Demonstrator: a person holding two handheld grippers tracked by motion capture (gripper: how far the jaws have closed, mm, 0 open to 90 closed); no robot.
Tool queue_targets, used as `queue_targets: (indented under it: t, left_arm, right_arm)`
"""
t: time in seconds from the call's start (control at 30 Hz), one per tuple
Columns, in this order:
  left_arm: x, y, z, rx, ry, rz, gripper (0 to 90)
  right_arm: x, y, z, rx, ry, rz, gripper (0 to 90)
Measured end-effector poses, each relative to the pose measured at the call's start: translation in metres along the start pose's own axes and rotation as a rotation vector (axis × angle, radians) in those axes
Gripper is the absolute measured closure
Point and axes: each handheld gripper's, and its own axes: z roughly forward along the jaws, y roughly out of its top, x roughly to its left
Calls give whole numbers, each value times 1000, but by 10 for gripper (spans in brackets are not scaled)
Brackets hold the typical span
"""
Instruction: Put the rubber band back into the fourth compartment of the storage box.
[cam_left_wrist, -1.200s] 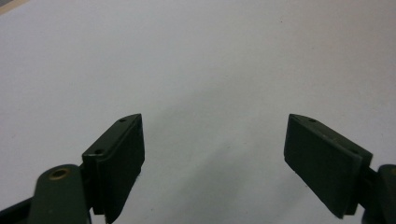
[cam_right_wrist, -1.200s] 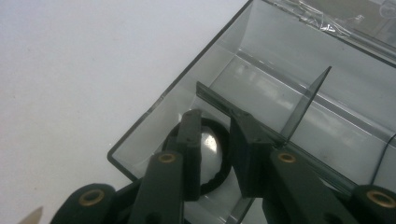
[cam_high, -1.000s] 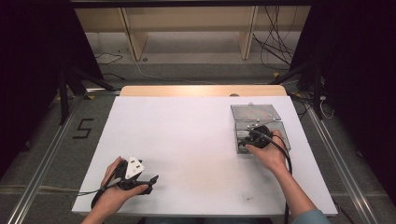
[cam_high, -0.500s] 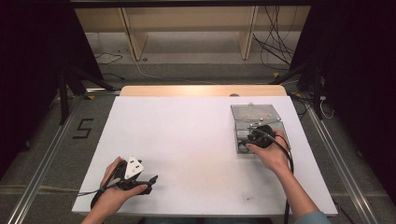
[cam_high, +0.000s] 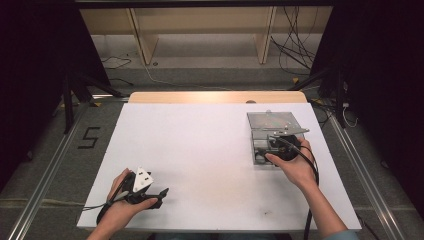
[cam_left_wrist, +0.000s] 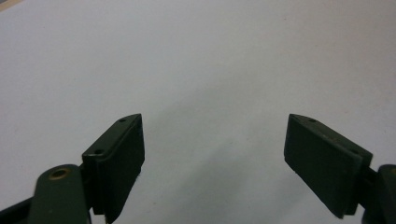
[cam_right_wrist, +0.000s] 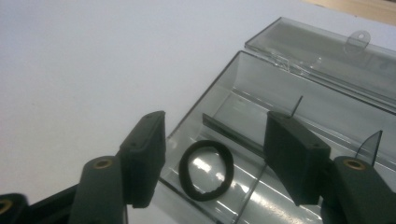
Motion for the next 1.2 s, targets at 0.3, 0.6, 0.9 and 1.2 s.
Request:
queue_targets:
  t: [0.3, 0.6, 0.9, 1.2]
  left_arm:
    - [0, 0, 0, 4, 0, -2, 198]
    - [0, -1, 0, 7, -2, -3, 197]
    - [0, -1, 1, 8, -2, -3, 196]
    - [0, -1, 1, 11, -4, -1, 197]
  right_arm:
    - [5, -7, -16, -62, 36, -36, 322]
    - [5, -28, -36, -106, 54, -56, 311]
    - [5, -50, -50, -134, 72, -84, 302]
    - [13, -66, -57, -143, 99, -97, 301]
